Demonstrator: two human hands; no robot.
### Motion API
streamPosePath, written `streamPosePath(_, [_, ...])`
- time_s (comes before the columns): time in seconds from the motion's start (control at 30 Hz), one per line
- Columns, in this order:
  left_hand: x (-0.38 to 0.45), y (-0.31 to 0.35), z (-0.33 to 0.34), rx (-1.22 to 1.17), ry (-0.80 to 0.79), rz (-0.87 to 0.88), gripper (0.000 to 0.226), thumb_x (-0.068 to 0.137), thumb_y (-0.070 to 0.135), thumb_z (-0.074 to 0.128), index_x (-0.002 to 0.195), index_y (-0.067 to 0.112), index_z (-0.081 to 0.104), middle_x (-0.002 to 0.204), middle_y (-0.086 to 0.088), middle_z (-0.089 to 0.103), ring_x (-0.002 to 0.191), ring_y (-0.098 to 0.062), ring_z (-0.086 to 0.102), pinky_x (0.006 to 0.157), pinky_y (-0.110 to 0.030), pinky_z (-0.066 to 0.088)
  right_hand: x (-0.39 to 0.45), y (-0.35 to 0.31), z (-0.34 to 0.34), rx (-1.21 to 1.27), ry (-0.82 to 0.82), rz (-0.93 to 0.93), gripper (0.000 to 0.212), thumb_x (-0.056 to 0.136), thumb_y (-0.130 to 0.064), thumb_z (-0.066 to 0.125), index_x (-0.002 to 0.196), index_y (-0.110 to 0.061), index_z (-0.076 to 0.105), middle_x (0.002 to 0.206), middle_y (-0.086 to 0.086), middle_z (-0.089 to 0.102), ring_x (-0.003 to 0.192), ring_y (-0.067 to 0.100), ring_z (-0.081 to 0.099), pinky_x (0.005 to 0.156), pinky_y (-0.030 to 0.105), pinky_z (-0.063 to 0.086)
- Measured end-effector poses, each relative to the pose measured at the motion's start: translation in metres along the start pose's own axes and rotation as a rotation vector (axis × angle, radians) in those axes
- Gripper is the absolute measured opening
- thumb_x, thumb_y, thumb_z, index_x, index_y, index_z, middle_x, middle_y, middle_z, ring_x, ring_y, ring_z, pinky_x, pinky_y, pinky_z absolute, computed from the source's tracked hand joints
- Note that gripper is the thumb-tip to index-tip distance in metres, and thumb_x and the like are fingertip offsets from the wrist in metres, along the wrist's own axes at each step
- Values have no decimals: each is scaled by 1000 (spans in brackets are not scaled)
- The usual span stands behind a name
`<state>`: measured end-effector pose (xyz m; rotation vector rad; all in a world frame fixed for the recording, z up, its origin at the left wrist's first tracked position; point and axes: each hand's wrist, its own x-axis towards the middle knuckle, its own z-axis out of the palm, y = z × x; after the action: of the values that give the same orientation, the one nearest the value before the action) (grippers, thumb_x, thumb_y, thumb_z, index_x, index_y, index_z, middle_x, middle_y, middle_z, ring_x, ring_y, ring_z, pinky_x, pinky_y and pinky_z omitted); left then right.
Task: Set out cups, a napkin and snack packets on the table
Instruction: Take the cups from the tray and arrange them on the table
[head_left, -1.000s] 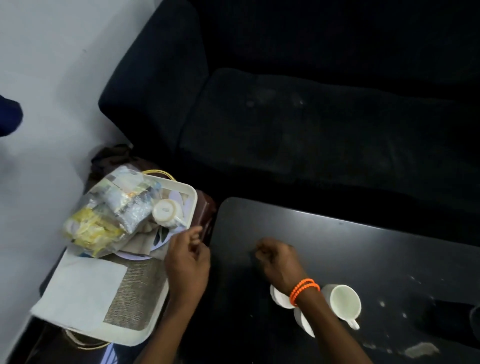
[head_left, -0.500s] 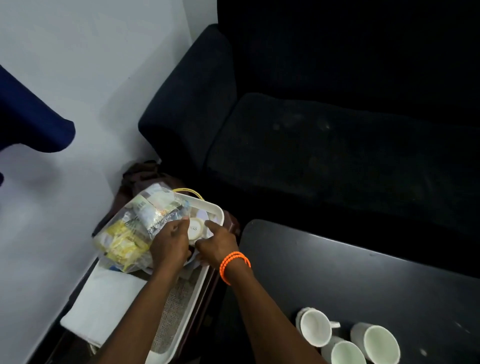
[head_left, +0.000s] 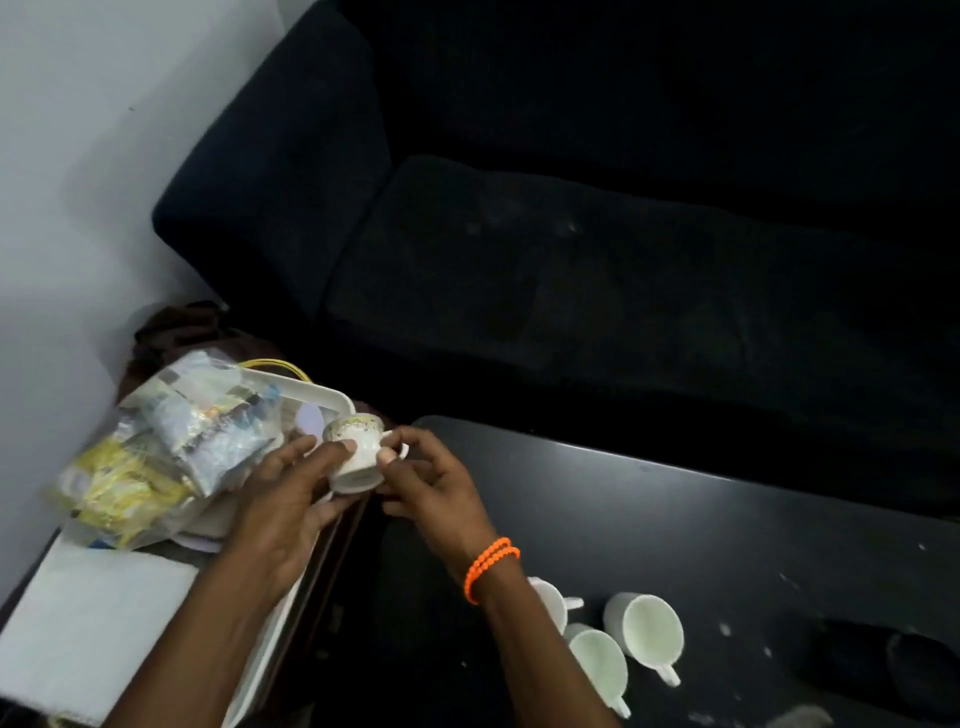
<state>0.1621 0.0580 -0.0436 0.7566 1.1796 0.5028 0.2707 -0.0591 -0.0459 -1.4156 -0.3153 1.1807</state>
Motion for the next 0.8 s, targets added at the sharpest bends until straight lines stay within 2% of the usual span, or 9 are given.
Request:
streamPosePath(0.1, [-15, -25, 25, 49, -227, -110, 47, 71, 8, 78, 117, 2, 71, 104, -13, 81, 97, -22, 78, 72, -32, 65, -27, 8, -51, -24, 71, 5, 7, 99, -21, 65, 96, -24, 59, 96, 5, 69, 89, 15, 66, 80, 32, 54])
streamPosePath(0.2, [-27, -55, 58, 207, -403, -173, 65, 61, -1, 85, 124, 2, 68, 111, -16, 79, 98, -21, 77, 76, -29, 64, -52, 17, -104, 22, 169, 93, 25, 96, -12, 68, 115, -19, 54, 103, 13, 68, 86, 20, 67, 86, 41, 58])
streamPosePath(0.3, [-36, -89, 90, 362, -509, -183, 67, 60, -5, 78, 125, 6, 67, 113, -13, 79, 100, -19, 76, 83, -27, 62, -74, 26, -153, 48, 195, 180, 53, 88, -4, 76, 134, -17, 53, 117, 14, 72, 102, 31, 73, 99, 48, 58])
streamPosePath(0.4, [-41, -118, 116, 571, -630, -122, 68, 60, -8, 75, 124, 14, 67, 118, -9, 79, 106, -16, 75, 87, -27, 61, -89, 30, -197, -248, 152, 131, 52, 80, -1, 84, 128, -11, 66, 115, 9, 77, 111, 31, 73, 99, 43, 59])
streamPosePath(0.53, [-42, -147, 143, 775, -690, -38, 73, 67, -26, 69, 130, 9, 64, 130, -11, 72, 122, -23, 69, 97, -37, 59, -89, 44, -227, -656, 207, 103, 53, 68, -15, 93, 116, -11, 70, 107, 2, 77, 99, 21, 73, 90, 35, 60])
streamPosePath(0.63, [-37, -161, 155, 852, -689, 11, 75, 66, -28, 71, 134, 3, 63, 132, -12, 70, 124, -26, 67, 98, -35, 57, -85, 58, -232, -869, 246, 74, 55, 65, -28, 92, 113, -18, 67, 102, -4, 74, 88, 14, 68, 74, 15, 51])
streamPosePath(0.67, [-34, -164, 156, 872, -689, 23, 75, 66, -27, 73, 135, 3, 63, 132, -12, 71, 124, -26, 68, 96, -33, 57, -84, 62, -232, -887, 261, 69, 55, 65, -30, 91, 113, -20, 67, 103, -4, 75, 88, 13, 67, 73, 14, 50])
streamPosePath(0.73, [-30, -167, 153, 921, -688, 55, 74, 67, -23, 75, 133, 7, 64, 129, -8, 72, 123, -24, 68, 92, -29, 58, -80, 68, -227, -901, 286, 77, 56, 65, -31, 90, 114, -19, 66, 106, 0, 76, 92, 19, 70, 79, 28, 56])
streamPosePath(0.8, [-26, -170, 153, 973, -697, 98, 69, 69, -19, 75, 130, 11, 66, 127, -5, 72, 122, -23, 69, 93, -32, 59, -78, 75, -222, -918, 322, 78, 55, 65, -30, 88, 114, -19, 65, 108, 4, 76, 97, 27, 71, 85, 40, 58])
